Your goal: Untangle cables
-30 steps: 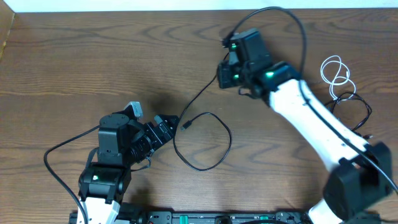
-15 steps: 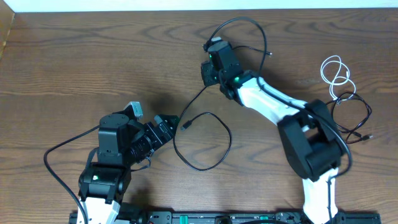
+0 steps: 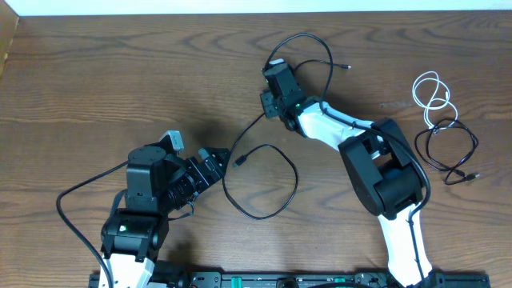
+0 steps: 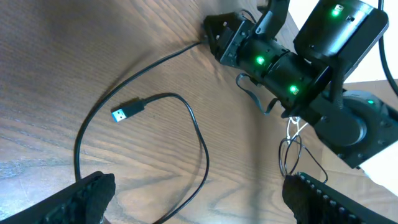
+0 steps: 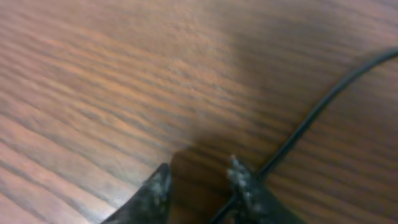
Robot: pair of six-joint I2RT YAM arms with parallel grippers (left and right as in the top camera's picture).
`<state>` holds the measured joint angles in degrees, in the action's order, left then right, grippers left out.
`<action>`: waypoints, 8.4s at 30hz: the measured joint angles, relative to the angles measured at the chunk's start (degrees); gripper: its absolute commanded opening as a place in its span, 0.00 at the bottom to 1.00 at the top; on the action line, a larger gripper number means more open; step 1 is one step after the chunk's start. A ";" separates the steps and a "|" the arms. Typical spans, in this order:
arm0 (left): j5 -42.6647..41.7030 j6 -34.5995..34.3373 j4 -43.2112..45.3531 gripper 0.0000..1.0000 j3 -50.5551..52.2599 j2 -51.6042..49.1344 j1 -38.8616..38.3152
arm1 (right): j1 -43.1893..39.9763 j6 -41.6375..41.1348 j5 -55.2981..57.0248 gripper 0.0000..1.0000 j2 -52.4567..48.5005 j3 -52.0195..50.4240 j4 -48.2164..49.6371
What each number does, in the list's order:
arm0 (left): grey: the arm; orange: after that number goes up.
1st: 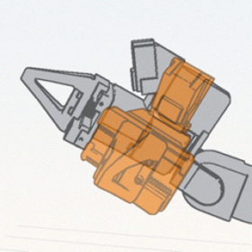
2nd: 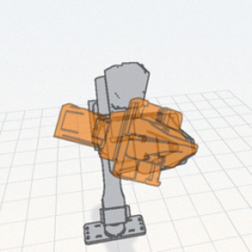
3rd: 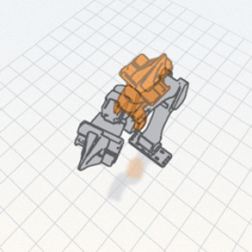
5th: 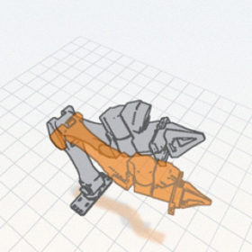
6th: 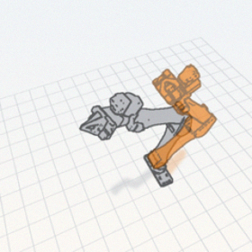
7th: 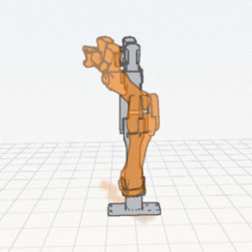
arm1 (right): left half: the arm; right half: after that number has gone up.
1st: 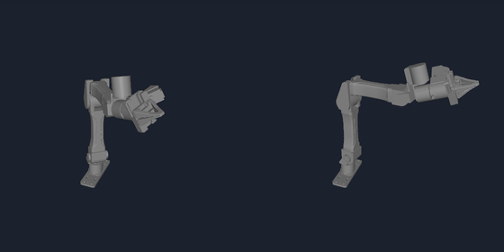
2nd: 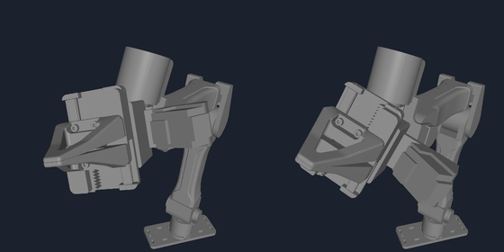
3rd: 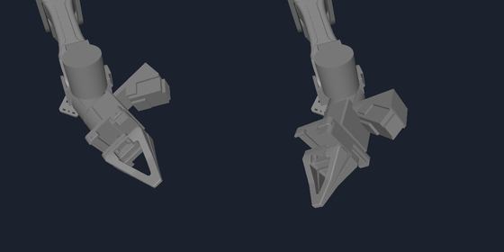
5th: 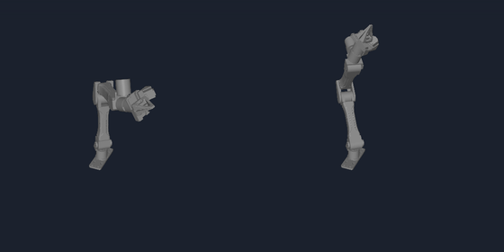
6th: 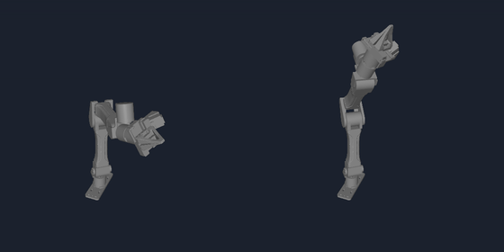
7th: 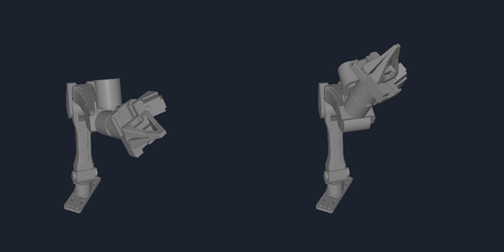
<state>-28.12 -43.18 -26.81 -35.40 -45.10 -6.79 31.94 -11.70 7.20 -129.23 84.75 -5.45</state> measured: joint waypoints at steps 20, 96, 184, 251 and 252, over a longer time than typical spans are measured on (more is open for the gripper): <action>0.02 0.00 0.00 0.92 0.00 0.00 0.00 | 3.43 -6.08 -28.70 0.31 3.56 1.66 -22.18; 0.00 0.00 0.00 0.92 0.00 0.00 0.00 | -16.28 -3.61 6.82 0.05 3.63 0.85 -17.33; 0.02 0.00 0.00 0.92 0.00 0.00 0.00 | 4.90 -10.80 10.67 0.02 6.47 -3.43 -18.75; 20.87 -2.27 22.69 0.39 -0.70 -43.01 -0.59 | -3.89 -11.30 -14.88 0.99 11.67 -7.26 -19.58; 20.98 -1.81 22.69 0.39 -0.70 -43.17 -1.05 | -3.87 -11.28 -14.88 0.99 11.67 -7.26 -19.58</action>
<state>-7.14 -44.99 -4.12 -36.10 -88.27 -7.84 28.08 -22.98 -7.68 -117.56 77.49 -25.04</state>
